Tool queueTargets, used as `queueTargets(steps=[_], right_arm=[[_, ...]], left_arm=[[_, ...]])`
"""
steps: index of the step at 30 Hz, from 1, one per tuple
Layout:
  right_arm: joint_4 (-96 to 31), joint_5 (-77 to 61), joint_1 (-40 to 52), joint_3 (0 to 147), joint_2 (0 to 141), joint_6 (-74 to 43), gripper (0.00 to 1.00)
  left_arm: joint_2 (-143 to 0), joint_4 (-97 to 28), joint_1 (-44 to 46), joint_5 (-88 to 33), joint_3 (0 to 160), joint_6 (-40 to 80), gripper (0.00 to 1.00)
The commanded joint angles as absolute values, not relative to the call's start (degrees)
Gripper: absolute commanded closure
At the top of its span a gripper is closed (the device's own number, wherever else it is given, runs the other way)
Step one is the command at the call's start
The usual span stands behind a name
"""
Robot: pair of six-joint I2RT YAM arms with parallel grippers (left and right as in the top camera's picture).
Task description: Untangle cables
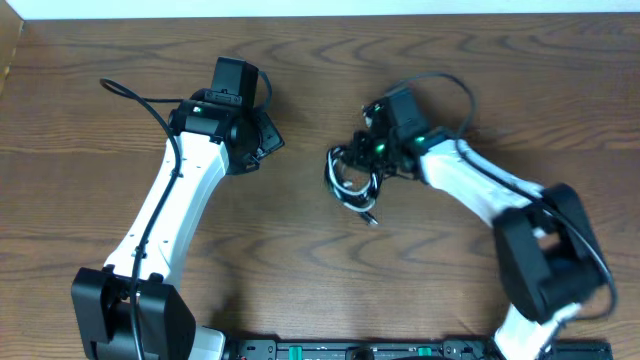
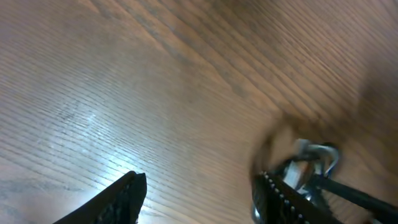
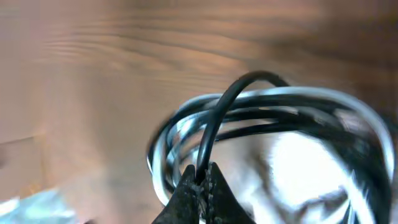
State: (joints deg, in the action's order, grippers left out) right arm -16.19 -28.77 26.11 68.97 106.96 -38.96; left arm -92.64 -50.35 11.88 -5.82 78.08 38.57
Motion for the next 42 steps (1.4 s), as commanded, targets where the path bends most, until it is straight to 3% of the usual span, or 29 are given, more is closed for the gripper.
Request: queueTargets(steps=[1, 9, 16, 20, 29, 37, 40, 42], right_arm=[[-14.7, -40.0, 24.9, 71.5, 96.2, -33.4, 0.99], [-17.1, -40.6, 24.8, 71.5, 83.4, -32.5, 0.99], [-20.9, -37.1, 24.7, 71.5, 81.6, -32.5, 0.98], [-23.1, -32.6, 24.7, 71.5, 81.6, -32.5, 0.96], [-30.8, -7.0, 26.7, 71.4, 87.0, -35.1, 0.51], [-22.9, -12.7, 29.0, 71.4, 102.8, -33.8, 0.23], [-19.8, -16.8, 29.0, 71.4, 106.9, -33.8, 0.23], [-17.0, -20.7, 29.0, 71.4, 109.6, -33.8, 0.37]], left_arm=[[-92.9, -50.2, 11.8, -13.6, 77.1, 36.6, 0.41], [-92.9, -44.7, 11.8, -41.9, 77.1, 25.2, 0.41], [-92.9, -43.6, 11.8, -44.3, 77.1, 22.9, 0.40], [-92.9, -44.3, 11.8, -37.9, 77.1, 23.2, 0.40], [-92.9, -52.6, 11.8, -7.5, 77.1, 35.8, 0.40], [-92.9, -53.5, 11.8, -6.4, 77.1, 36.1, 0.40], [-92.9, -53.8, 11.8, -6.4, 77.1, 36.1, 0.40], [-92.9, -53.9, 11.8, -6.4, 77.1, 36.1, 0.39]])
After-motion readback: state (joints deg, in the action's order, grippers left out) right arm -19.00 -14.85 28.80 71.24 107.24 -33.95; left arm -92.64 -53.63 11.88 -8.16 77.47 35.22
